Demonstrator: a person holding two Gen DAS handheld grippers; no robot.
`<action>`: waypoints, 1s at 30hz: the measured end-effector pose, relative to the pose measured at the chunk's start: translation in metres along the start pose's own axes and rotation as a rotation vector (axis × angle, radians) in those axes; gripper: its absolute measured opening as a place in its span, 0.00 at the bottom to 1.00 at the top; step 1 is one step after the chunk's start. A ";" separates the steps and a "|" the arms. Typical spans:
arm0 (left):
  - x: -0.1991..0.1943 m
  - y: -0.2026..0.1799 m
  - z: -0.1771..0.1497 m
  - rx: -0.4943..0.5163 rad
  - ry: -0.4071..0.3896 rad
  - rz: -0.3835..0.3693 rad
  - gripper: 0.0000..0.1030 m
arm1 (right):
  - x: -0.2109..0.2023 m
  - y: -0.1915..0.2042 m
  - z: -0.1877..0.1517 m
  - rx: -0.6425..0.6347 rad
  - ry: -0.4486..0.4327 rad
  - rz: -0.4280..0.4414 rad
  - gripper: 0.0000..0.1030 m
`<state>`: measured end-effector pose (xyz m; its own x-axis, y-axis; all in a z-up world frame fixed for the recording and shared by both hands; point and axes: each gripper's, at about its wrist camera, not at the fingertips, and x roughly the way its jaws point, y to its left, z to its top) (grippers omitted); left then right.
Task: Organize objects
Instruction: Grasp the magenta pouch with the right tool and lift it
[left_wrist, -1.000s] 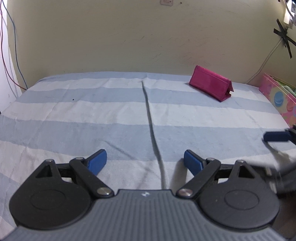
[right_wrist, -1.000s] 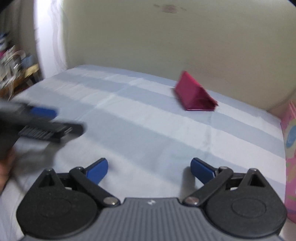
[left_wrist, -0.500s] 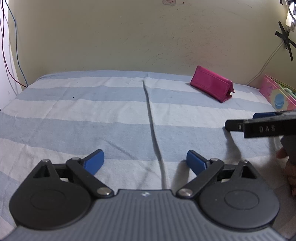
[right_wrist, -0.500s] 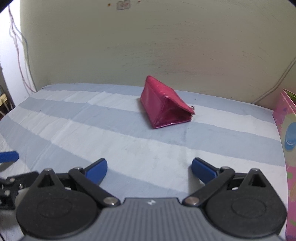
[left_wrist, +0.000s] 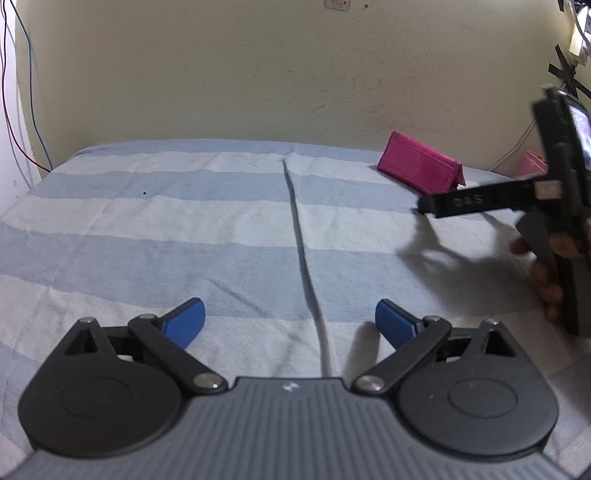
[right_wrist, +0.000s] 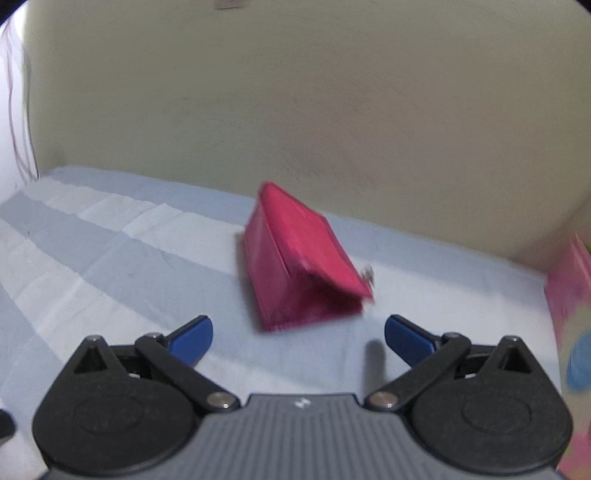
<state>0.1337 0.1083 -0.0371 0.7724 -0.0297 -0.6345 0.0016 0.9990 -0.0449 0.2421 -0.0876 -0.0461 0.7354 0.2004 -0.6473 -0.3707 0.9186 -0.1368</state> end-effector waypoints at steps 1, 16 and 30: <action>0.000 0.000 0.000 -0.001 0.000 -0.001 0.97 | 0.003 0.004 0.003 -0.028 -0.008 -0.007 1.00; 0.000 0.002 0.001 -0.009 0.000 -0.011 0.99 | 0.018 0.026 0.019 -0.174 -0.084 -0.008 0.54; -0.001 0.008 0.003 -0.027 0.000 -0.033 1.00 | -0.072 0.055 -0.049 -0.303 -0.136 0.099 0.54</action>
<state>0.1351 0.1159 -0.0345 0.7725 -0.0628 -0.6319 0.0102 0.9962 -0.0866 0.1412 -0.0680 -0.0436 0.7489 0.3455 -0.5654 -0.5806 0.7535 -0.3085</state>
